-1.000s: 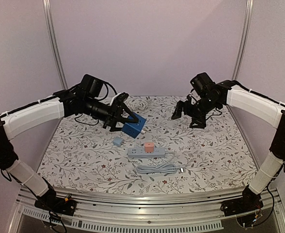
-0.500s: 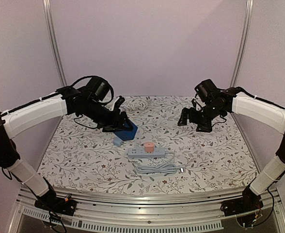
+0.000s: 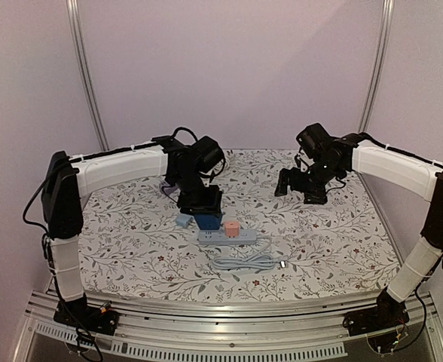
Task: Insert the plug
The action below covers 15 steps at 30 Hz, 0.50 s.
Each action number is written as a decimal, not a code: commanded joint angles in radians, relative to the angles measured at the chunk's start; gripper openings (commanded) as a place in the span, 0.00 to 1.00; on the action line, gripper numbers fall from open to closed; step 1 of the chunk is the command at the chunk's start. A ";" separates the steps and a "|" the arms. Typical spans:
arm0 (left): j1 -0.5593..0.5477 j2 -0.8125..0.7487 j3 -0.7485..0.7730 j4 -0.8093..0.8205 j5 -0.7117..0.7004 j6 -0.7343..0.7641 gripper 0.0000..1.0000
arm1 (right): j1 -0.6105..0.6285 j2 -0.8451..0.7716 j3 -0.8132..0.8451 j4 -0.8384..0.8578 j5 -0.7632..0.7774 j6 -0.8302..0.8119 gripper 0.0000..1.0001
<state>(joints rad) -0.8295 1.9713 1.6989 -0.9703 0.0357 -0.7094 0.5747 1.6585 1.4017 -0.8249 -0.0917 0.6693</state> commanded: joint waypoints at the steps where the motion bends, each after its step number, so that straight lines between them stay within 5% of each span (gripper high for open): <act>1: -0.027 0.048 0.096 -0.119 -0.092 -0.019 0.00 | -0.005 0.008 0.025 -0.043 0.022 -0.012 0.99; 15: -0.046 0.104 0.134 -0.218 -0.128 -0.062 0.00 | -0.004 0.041 0.045 -0.047 0.005 -0.044 0.99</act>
<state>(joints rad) -0.8543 2.0640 1.8114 -1.1526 -0.0727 -0.7517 0.5747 1.6737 1.4300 -0.8654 -0.0818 0.6437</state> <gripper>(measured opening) 0.634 0.988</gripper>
